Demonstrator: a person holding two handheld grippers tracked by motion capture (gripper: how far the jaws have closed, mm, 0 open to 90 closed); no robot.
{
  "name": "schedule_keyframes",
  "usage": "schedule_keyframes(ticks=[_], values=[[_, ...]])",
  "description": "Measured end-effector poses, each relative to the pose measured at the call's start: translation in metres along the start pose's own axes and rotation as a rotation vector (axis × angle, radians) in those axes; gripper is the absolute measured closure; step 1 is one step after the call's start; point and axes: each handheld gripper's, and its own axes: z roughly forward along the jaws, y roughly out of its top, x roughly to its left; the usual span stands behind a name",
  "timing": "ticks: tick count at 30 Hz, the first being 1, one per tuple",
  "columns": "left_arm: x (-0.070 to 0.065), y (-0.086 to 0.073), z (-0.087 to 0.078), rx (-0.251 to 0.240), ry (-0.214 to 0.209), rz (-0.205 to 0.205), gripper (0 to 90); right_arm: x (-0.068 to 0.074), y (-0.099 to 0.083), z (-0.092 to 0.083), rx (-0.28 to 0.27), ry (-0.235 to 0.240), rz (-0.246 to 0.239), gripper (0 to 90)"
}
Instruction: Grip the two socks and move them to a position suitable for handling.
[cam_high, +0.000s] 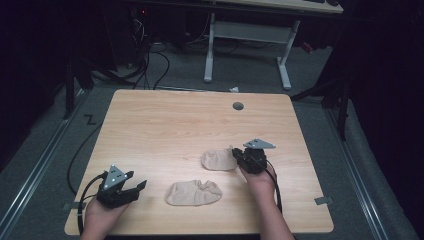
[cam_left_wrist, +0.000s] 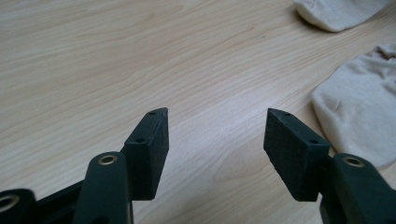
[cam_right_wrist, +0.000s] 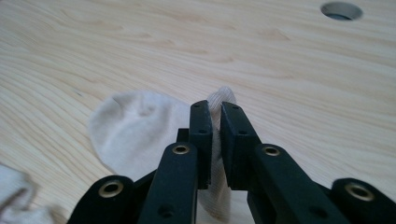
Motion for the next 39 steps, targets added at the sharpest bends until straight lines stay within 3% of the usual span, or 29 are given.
schedule_keyframes(ticks=[5, 8, 12, 16, 22, 23, 26, 27, 28, 30, 32, 33, 34, 36, 37, 39], values=[[-0.006, 0.009, 0.010, -0.002, -0.028, 0.018, 40.8, -0.013, -0.012, -0.005, 0.021, -0.058, 0.007, 79.4], [-0.012, 0.016, 0.020, 0.001, -0.053, 0.019, 40.7, -0.027, -0.023, -0.006, 0.062, -0.089, 0.040, 70.2], [-0.018, 0.024, 0.026, -0.011, -0.059, 0.031, 40.4, -0.032, -0.027, -0.016, 0.044, -0.113, 0.062, 64.0], [-0.019, 0.026, 0.032, -0.007, -0.065, 0.023, 40.4, -0.034, -0.029, -0.021, 0.038, -0.104, 0.070, 60.8], [-0.017, 0.027, 0.036, -0.015, -0.081, -0.031, 40.5, -0.040, -0.037, -0.011, 0.109, -0.103, 0.107, 61.2], [-0.016, 0.028, 0.038, -0.011, -0.087, -0.037, 40.6, -0.039, -0.039, -0.004, 0.145, -0.101, 0.096, 69.7], [-0.016, 0.029, 0.042, -0.010, -0.098, -0.050, 40.6, -0.033, -0.037, 0.000, 0.162, -0.070, 0.060, 83.6], [-0.016, 0.029, 0.043, -0.008, -0.106, -0.058, 40.6, -0.033, -0.037, 0.000, 0.162, -0.070, 0.060, 83.6], [-0.018, 0.031, 0.048, -0.005, -0.128, -0.070, 40.3, -0.026, -0.034, 0.004, 0.167, -0.046, 0.025, 85.2], [-0.019, 0.032, 0.051, -0.002, -0.129, -0.062, 40.3, -0.023, -0.033, 0.006, 0.165, -0.040, 0.010, 85.4], [-0.025, 0.035, 0.056, 0.011, -0.132, -0.035, 40.3, -0.005, -0.029, 0.015, 0.164, -0.005, -0.028, 85.5], [-0.025, 0.035, 0.056, 0.011, -0.132, -0.035, 40.4, -0.005, -0.029, 0.015, 0.164, -0.005, -0.028, 85.5], [-0.025, 0.035, 0.059, 0.021, -0.138, -0.031, 40.4, 0.006, -0.026, 0.021, 0.169, 0.027, -0.047, 85.4], [-0.025, 0.035, 0.061, 0.026, -0.137, -0.033, 41.0, 0.011, -0.024, 0.024, 0.168, 0.033, -0.061, 85.4], [-0.022, 0.035, 0.065, 0.028, -0.135, -0.048, 41.5, 0.022, -0.021, 0.029, 0.167, 0.044, -0.085, 85.4], [-0.017, 0.035, 0.070, 0.033, -0.145, -0.084, 42.4, 0.028, -0.020, 0.032, 0.166, 0.051, -0.101, 85.4]])
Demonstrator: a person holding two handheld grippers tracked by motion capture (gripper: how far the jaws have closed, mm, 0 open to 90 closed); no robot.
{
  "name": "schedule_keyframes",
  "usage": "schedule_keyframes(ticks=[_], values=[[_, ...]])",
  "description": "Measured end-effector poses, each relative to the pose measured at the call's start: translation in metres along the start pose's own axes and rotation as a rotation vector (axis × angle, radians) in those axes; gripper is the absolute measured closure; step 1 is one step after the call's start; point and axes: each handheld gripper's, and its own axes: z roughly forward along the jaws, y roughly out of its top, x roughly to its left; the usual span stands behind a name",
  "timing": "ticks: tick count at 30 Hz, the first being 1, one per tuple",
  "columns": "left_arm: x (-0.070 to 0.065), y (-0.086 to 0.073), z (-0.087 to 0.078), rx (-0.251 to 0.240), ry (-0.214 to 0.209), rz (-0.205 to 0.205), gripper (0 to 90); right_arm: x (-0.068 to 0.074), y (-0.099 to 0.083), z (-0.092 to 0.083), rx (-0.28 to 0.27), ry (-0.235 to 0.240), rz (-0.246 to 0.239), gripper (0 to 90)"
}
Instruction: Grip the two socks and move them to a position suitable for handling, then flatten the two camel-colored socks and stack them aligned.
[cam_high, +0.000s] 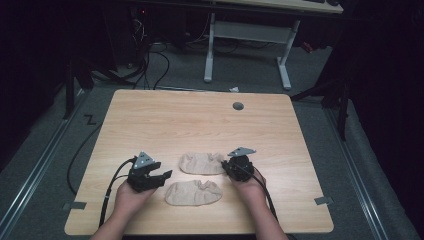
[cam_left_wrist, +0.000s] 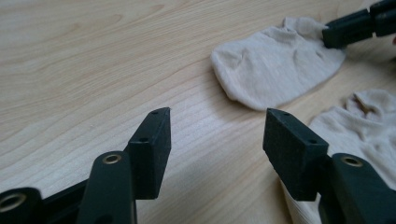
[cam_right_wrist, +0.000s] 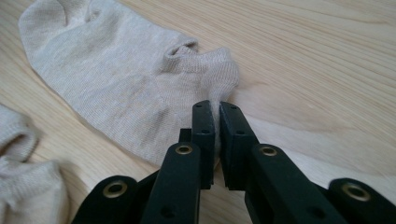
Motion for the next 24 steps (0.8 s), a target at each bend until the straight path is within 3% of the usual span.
schedule_keyframes(ticks=[1, 3, 4, 8, 12, 14, 19, 24], values=[[0.000, 0.000, 0.000, 0.000, 0.000, 0.000, 43.0, 0.003, 0.001, 0.001, 0.002, 0.000, 0.000, 85.3], [0.005, 0.000, 0.008, -0.004, -0.030, -0.047, 44.5, 0.007, 0.002, 0.002, 0.001, -0.002, -0.006, 85.1], [0.005, 0.001, 0.010, -0.003, -0.031, -0.044, 45.7, 0.008, 0.003, 0.003, 0.003, -0.007, -0.009, 84.9], [-0.003, 0.010, 0.019, 0.022, 0.008, 0.031, 48.0, 0.008, 0.003, 0.002, 0.008, -0.013, -0.002, 79.7], [-0.006, 0.015, 0.026, 0.027, 0.009, 0.025, 52.0, 0.005, 0.002, 0.001, 0.012, 0.007, 0.007, 77.9], [-0.009, 0.019, 0.035, 0.045, 0.019, 0.038, 53.6, 0.007, 0.002, 0.001, 0.015, 0.002, 0.010, 77.8], [-0.010, 0.019, 0.046, 0.073, 0.030, 0.028, 61.3, 0.010, 0.000, 0.000, 0.013, -0.013, 0.010, 78.7], [-0.007, 0.019, 0.052, 0.091, 0.008, 0.012, 78.4, 0.009, -0.001, 0.000, 0.003, -0.007, 0.012, 81.5]])
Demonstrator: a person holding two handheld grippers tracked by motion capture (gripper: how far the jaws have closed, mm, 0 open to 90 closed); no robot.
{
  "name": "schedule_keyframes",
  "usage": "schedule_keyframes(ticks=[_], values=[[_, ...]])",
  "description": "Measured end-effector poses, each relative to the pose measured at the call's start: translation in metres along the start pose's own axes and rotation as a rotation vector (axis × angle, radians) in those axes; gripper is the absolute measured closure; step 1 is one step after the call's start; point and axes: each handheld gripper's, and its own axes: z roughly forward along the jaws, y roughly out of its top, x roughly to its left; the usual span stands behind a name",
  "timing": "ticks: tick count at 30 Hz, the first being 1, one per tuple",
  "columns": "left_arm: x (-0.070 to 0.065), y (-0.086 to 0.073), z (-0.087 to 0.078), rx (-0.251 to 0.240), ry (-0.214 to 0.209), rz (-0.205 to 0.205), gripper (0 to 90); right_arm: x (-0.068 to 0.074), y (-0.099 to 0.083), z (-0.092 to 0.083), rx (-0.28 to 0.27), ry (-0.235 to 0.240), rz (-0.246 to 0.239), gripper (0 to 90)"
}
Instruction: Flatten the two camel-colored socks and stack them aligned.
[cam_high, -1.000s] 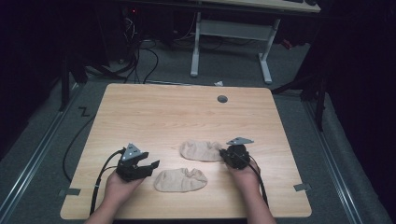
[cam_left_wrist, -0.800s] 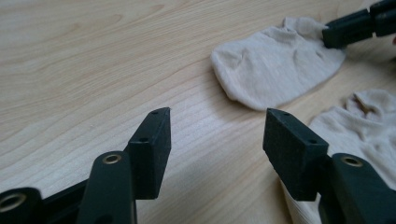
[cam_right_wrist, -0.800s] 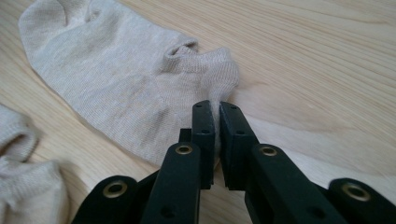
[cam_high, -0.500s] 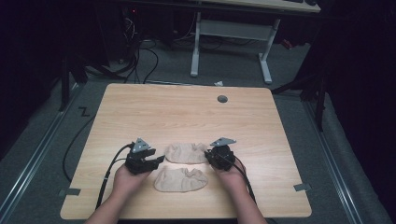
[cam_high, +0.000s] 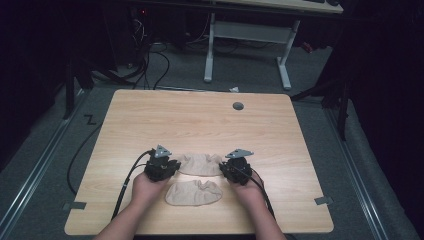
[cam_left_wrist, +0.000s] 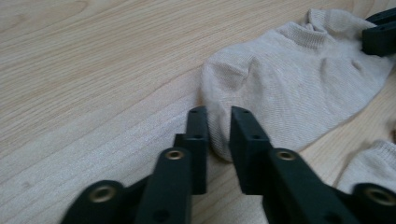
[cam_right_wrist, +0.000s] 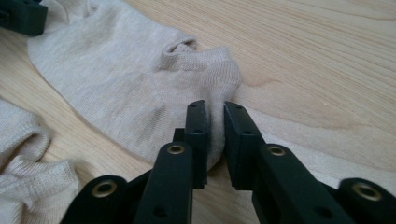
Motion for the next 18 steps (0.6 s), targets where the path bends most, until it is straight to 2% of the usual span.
schedule_keyframes(ticks=[2, 3, 7, 8, 10, 18], values=[[0.000, 0.000, 0.000, -0.005, -0.005, -0.001, 87.1, 0.001, -0.001, 0.000, -0.002, 0.000, -0.008, 84.8], [0.000, 0.000, 0.000, -0.008, -0.001, 0.006, 87.7, 0.002, 0.000, 0.000, -0.001, -0.003, -0.019, 85.4], [-0.005, 0.001, -0.007, -0.037, 0.018, 0.037, 88.1, 0.004, 0.002, -0.003, -0.012, -0.013, -0.037, 86.0], [-0.005, 0.001, -0.007, -0.037, 0.018, 0.037, 88.1, 0.004, 0.002, -0.003, -0.012, -0.013, -0.037, 86.0], [-0.008, 0.001, -0.015, -0.073, 0.021, 0.038, 88.1, 0.005, 0.004, -0.009, -0.045, -0.013, -0.027, 86.0], [-0.010, 0.000, -0.028, -0.107, 0.034, 0.053, 88.2, 0.011, 0.005, -0.019, -0.093, -0.016, -0.056, 86.0]])
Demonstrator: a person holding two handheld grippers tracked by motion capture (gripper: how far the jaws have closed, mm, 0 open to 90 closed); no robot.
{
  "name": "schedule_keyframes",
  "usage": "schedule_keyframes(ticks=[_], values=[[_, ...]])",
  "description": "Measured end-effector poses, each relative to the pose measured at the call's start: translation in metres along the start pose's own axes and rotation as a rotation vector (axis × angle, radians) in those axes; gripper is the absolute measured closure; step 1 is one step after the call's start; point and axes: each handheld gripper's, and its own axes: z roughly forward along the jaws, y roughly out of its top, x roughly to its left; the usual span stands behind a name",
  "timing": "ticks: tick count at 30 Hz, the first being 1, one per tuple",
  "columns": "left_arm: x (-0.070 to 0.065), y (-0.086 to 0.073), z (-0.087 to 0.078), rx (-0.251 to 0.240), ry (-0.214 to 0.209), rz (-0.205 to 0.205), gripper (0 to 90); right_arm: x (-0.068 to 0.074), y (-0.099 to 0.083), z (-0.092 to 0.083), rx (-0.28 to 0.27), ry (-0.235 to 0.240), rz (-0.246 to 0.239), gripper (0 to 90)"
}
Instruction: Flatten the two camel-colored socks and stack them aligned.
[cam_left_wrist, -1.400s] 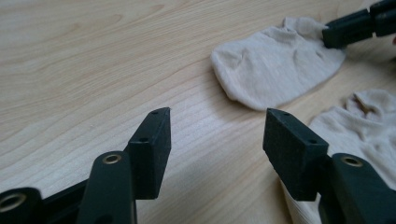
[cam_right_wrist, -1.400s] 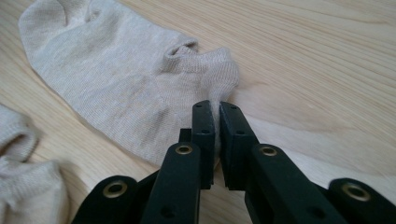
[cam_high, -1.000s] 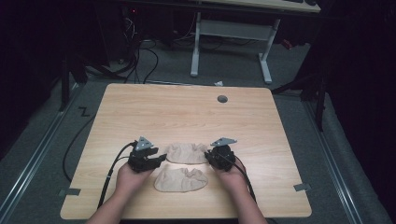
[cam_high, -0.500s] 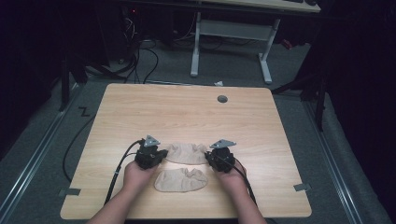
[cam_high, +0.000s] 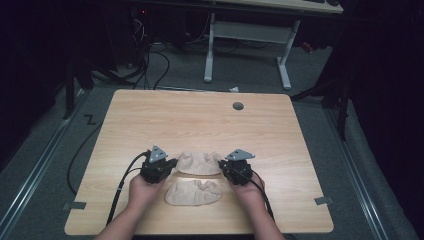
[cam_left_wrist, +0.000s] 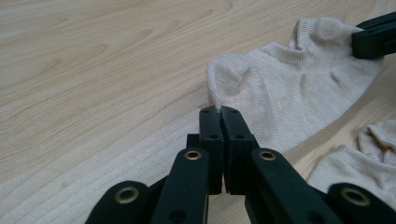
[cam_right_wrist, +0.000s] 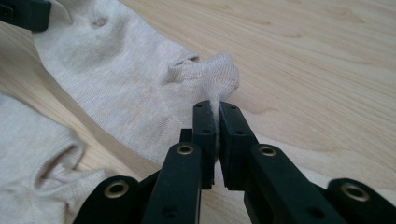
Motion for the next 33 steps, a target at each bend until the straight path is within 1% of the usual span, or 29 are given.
schedule_keyframes(ticks=[4, 5, 6, 7, 9, 13, 14, 16, 17, 19, 21, 24, 25, 26, 27, 28, 33], values=[[0.000, -0.003, -0.011, -0.016, 0.003, 0.004, 88.2, 0.004, 0.005, -0.005, -0.026, 0.003, -0.017, 86.0], [0.000, -0.003, -0.011, -0.016, 0.003, 0.004, 88.2, 0.004, 0.005, -0.005, -0.026, 0.003, -0.017, 86.0], [0.000, -0.003, -0.017, -0.029, 0.004, 0.005, 88.2, 0.007, 0.007, -0.008, -0.041, 0.008, -0.026, 86.0], [0.000, -0.003, -0.017, -0.029, 0.004, 0.005, 88.2, 0.008, 0.008, -0.008, -0.042, 0.009, -0.026, 86.0], [-0.002, -0.004, -0.027, -0.035, 0.010, 0.030, 88.2, 0.011, 0.009, -0.010, -0.049, 0.014, -0.041, 86.0], [-0.008, -0.006, -0.038, -0.039, 0.019, 0.048, 88.2, 0.015, 0.011, -0.016, -0.066, 0.019, -0.063, 85.9], [-0.008, -0.006, -0.038, -0.039, 0.019, 0.048, 88.2, 0.015, 0.011, -0.016, -0.066, 0.019, -0.063, 85.9], [-0.013, -0.007, -0.048, -0.051, 0.012, 0.045, 88.2, 0.018, 0.010, -0.021, -0.069, 0.028, -0.072, 85.9], [-0.013, -0.007, -0.048, -0.051, 0.012, 0.045, 88.2, 0.018, 0.010, -0.021, -0.069, 0.028, -0.072, 85.9], [-0.017, -0.008, -0.056, -0.055, 0.008, 0.045, 88.2, 0.021, 0.007, -0.026, -0.076, 0.037, -0.085, 85.9], [-0.018, -0.008, -0.058, -0.059, 0.005, 0.042, 88.2, 0.022, 0.006, -0.029, -0.079, 0.043, -0.084, 85.9], [-0.024, -0.012, -0.062, -0.051, -0.008, 0.050, 88.2, 0.023, 0.001, -0.035, -0.082, 0.057, -0.084, 85.8], [-0.024, -0.012, -0.062, -0.051, -0.008, 0.050, 88.2, 0.024, -0.002, -0.037, -0.081, 0.061, -0.086, 85.9], [-0.030, -0.015, -0.062, -0.034, -0.007, 0.068, 88.2, 0.025, -0.004, -0.038, -0.077, 0.063, -0.088, 85.9], [-0.030, -0.015, -0.062, -0.034, -0.007, 0.068, 88.2, 0.025, -0.004, -0.038, -0.077, 0.063, -0.088, 85.9], [-0.034, -0.018, -0.062, -0.017, -0.011, 0.083, 88.2, 0.028, -0.009, -0.041, -0.073, 0.070, -0.104, 85.9], [-0.044, -0.024, -0.069, 0.003, -0.014, 0.100, 88.2, 0.035, -0.013, -0.046, -0.069, 0.086, -0.117, 85.9]])
